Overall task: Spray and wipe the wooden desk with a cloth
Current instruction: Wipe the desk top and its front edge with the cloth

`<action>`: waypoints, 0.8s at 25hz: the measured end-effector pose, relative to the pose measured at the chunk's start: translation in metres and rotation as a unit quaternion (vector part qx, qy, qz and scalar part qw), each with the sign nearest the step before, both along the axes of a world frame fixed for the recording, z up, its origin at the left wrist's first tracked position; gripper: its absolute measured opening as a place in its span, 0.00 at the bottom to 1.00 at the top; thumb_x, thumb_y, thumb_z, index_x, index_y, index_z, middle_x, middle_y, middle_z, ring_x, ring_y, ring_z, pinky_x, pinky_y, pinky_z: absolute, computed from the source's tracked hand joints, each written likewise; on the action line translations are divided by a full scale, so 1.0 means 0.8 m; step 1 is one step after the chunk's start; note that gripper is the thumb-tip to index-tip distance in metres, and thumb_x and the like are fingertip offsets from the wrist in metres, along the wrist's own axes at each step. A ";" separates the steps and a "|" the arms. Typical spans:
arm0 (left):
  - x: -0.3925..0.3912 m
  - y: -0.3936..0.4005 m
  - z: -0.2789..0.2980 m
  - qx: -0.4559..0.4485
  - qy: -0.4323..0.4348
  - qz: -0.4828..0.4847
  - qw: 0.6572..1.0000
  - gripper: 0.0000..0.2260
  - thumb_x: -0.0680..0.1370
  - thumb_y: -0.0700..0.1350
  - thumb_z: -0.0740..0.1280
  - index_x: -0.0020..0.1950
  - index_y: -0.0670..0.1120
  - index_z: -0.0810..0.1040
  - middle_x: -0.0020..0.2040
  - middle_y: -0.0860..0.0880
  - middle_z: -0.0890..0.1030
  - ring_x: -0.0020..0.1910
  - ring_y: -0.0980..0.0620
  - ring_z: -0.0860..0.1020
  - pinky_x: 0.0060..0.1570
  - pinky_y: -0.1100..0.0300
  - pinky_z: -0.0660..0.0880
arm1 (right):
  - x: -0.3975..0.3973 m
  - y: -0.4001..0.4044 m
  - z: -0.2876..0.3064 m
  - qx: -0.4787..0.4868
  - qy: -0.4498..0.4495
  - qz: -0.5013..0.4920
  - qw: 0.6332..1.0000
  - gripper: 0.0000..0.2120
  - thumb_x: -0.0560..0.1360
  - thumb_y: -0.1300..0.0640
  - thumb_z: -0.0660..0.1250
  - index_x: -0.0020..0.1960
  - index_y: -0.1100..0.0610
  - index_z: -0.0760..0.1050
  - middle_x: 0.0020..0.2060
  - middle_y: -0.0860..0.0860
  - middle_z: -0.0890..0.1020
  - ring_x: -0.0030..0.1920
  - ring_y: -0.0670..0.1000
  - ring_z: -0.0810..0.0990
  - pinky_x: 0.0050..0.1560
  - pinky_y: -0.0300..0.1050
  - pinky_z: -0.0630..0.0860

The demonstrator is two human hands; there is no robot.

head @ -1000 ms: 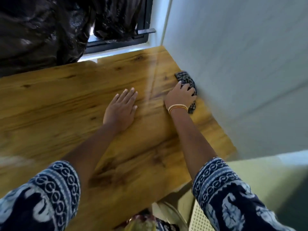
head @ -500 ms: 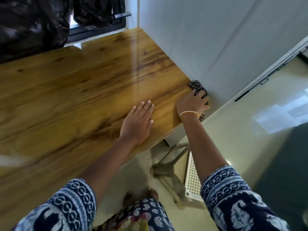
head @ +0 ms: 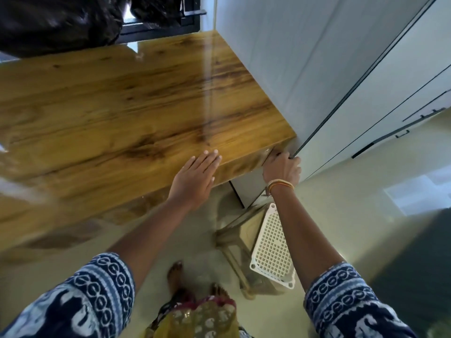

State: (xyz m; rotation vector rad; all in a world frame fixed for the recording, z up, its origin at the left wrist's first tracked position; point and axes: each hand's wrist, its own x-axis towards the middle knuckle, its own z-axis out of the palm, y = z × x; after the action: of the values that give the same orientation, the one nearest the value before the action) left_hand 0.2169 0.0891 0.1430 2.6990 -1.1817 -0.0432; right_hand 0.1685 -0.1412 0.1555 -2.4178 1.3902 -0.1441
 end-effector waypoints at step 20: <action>-0.038 0.131 0.019 -0.130 0.104 0.139 0.976 0.24 0.80 0.41 0.65 0.76 0.47 0.66 0.77 0.52 0.63 0.77 0.55 0.59 0.72 0.57 0.60 | 0.086 -0.017 0.046 -0.033 0.054 0.067 0.996 0.22 0.79 0.52 0.59 0.69 0.61 0.71 0.70 0.61 0.68 0.68 0.63 0.68 0.66 0.54 0.69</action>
State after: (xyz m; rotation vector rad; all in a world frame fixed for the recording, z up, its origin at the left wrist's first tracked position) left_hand 0.1864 0.1935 0.1582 2.5268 -0.6902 -0.1198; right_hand 0.2373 -0.1549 0.1924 -2.6006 1.2803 -0.0265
